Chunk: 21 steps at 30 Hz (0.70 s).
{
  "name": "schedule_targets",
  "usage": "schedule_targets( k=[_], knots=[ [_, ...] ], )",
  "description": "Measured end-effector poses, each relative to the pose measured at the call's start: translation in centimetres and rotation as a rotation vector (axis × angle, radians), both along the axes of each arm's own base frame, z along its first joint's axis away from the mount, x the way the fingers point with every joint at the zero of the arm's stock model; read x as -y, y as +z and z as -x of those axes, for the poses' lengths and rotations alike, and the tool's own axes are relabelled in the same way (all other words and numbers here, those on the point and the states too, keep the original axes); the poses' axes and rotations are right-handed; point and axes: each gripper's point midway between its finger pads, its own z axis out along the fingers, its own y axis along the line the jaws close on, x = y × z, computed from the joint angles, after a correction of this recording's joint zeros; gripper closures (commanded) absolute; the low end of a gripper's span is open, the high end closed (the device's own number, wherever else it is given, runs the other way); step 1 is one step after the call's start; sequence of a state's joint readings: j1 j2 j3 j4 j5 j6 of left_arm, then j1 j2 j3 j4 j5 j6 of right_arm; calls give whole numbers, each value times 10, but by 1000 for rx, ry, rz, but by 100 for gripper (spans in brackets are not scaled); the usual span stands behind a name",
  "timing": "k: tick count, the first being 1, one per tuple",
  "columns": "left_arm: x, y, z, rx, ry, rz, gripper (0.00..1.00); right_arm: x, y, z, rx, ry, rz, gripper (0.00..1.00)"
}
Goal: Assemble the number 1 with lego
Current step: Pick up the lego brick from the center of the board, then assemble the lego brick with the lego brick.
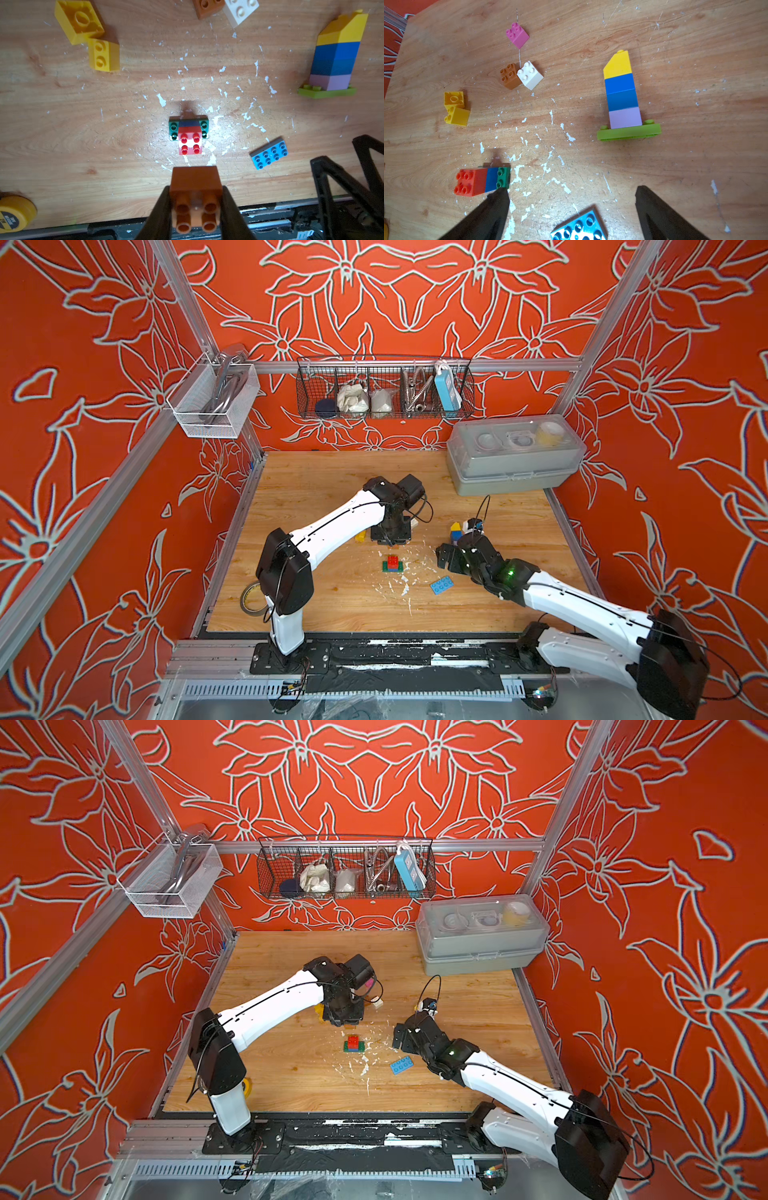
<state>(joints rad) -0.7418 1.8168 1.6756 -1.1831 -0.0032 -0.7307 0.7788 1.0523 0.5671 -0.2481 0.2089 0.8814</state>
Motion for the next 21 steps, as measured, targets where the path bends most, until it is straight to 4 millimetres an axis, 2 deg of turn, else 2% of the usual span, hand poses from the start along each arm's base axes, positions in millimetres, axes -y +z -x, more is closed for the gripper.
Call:
schedule_targets(
  k=[6,10,21],
  knots=[
    [-5,-27,18,-57,41,-11,78,1,0,1,1,0,-2,0],
    [-6,-41,22,-73,56,-7,79,1,0,1,1,-1,-3,0],
    [6,-45,16,-41,28,41,82,1,-1,1,0,0,-1,0]
  ],
)
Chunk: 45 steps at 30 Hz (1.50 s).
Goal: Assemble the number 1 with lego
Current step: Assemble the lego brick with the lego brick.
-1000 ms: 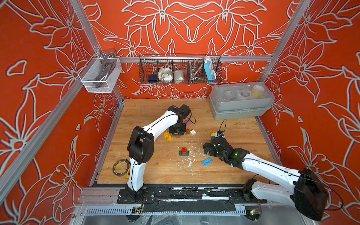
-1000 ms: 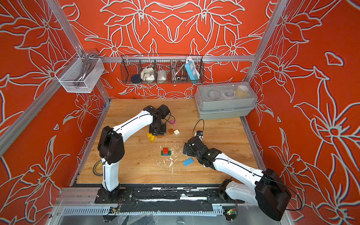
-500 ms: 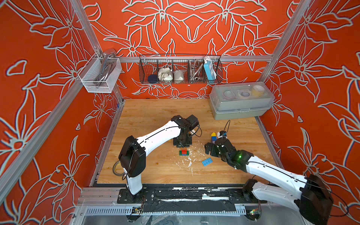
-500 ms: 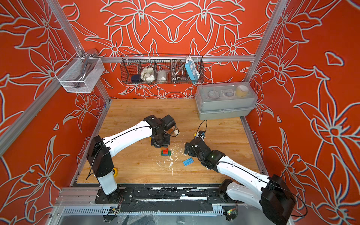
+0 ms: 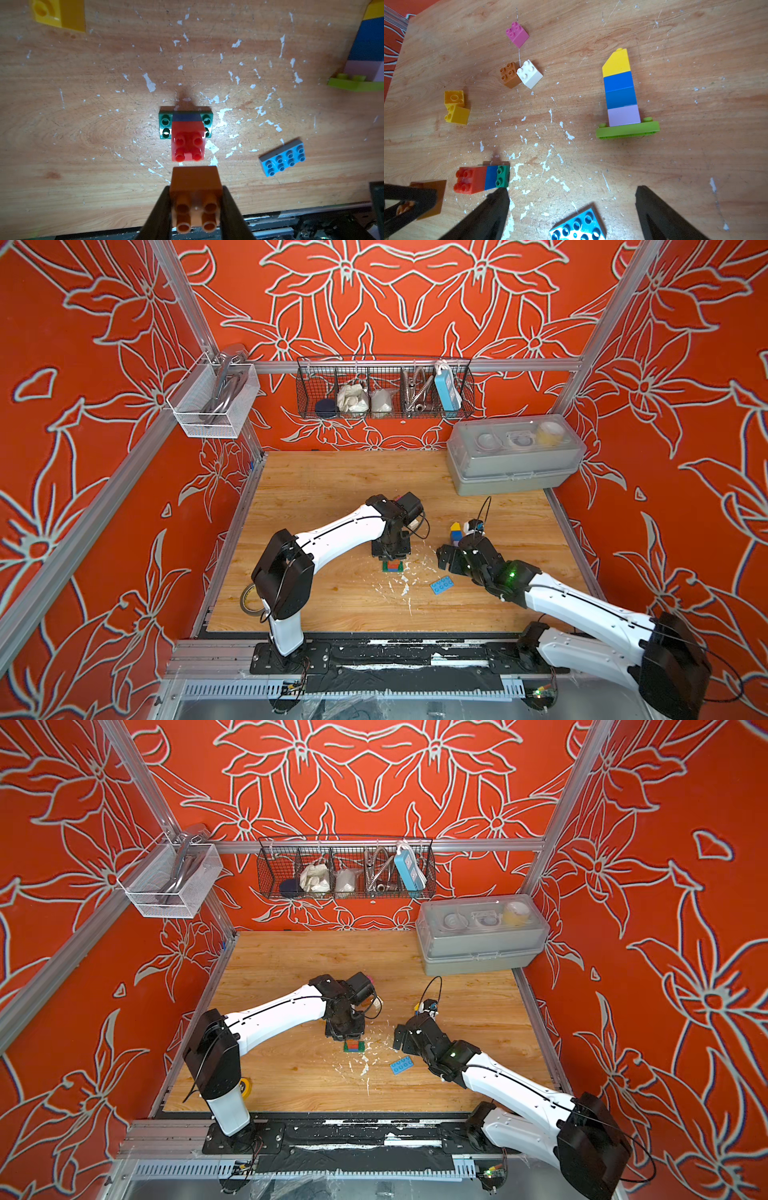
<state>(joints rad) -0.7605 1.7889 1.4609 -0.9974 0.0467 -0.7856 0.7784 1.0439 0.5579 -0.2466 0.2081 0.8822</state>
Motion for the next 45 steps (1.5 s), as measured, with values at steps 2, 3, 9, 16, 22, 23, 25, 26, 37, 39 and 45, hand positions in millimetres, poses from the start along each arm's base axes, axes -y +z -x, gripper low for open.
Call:
schedule_targets(
  k=[2,3,9,16,22,23,25,26,37,39,45],
  knots=[
    [1,-1,-1,1,-7,0,83,0,0,0,0,0,0,0],
    [2,-2,-1,2,-12,1,83,0,0,0,0,0,0,0],
    [3,-14,-2,-15,-38,-17,84,0,-1,0,-2,0,3,0],
    [3,-18,-2,-16,-61,-24,86,0,-4,0,-10,0,10,0],
    [5,-23,-5,-11,-81,-23,87,0,-4,0,-11,0,11,0],
    [5,-24,-5,-13,-83,-25,87,0,-4,0,-11,0,11,0],
    [5,-25,-5,-10,-86,-26,87,0,-4,0,-10,0,10,0],
    [5,-25,-6,-9,-87,-26,87,0,-4,0,-10,0,10,0],
    [2,-25,-8,4,-86,-46,90,-1,-7,-1,-15,1,15,0],
    [1,-25,-8,7,-85,-52,90,-1,-7,-1,-14,1,14,0],
    [-2,-25,-9,13,-83,-64,91,-1,-7,-1,-15,1,15,0]
  ],
)
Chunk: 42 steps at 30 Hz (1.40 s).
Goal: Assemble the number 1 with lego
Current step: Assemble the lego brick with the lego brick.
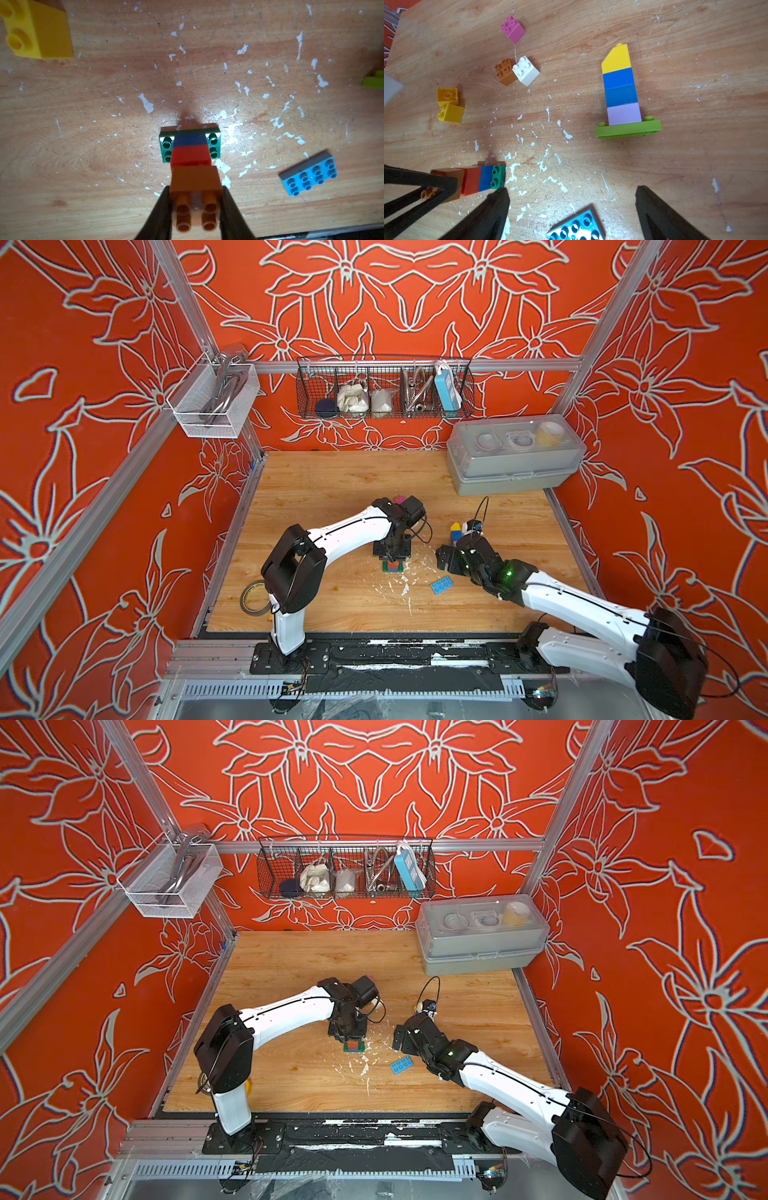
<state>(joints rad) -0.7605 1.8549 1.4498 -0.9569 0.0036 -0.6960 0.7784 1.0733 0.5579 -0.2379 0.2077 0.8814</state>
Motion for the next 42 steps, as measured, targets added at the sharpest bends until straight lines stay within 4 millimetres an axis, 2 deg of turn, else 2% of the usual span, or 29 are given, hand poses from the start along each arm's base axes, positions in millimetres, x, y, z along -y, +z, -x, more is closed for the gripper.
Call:
schedule_targets(
  k=[16,23,42],
  knots=[
    [-1,-3,2,-5,13,-2,93,0,0,0,1,1,-1,0],
    [1,-4,2,-10,3,-12,100,0,0,0,1,1,-2,0],
    [2,-9,3,-16,8,-2,100,0,1,-1,5,-2,-5,0]
  ],
)
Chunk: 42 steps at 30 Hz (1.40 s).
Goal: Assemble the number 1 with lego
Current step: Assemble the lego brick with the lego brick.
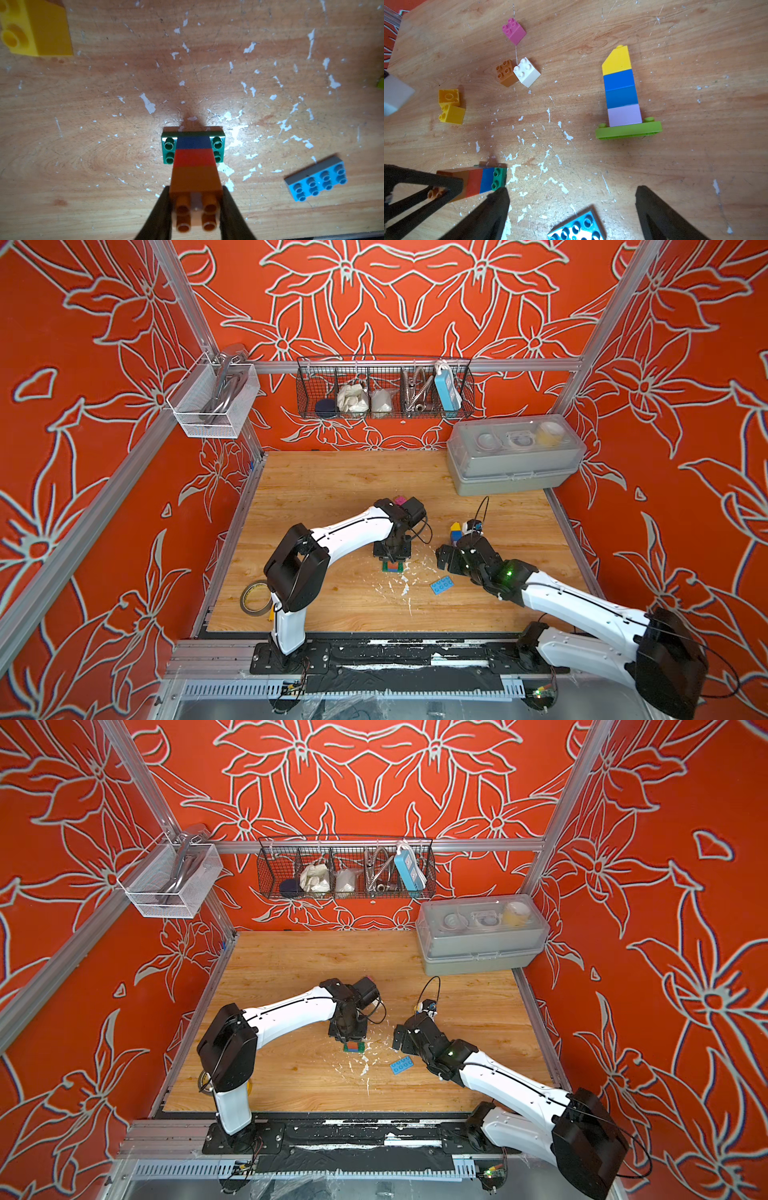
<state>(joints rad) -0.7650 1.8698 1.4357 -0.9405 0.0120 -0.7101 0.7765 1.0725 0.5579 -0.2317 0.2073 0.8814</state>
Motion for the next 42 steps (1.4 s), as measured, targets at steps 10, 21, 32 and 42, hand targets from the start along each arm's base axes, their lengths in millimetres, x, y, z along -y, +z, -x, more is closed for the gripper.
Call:
schedule_targets(
  k=[10,21,32,42],
  knots=[
    [0,0,0,18,12,21,100,0,0,0,0,0,0,0],
    [-4,1,-4,16,21,17,100,0,0,0,0,0,0,0],
    [-21,3,-28,36,42,15,100,0,0,0,1,0,0,0],
    [-21,3,-34,39,13,-4,86,1,0,-1,1,-3,0,0]
  ],
)
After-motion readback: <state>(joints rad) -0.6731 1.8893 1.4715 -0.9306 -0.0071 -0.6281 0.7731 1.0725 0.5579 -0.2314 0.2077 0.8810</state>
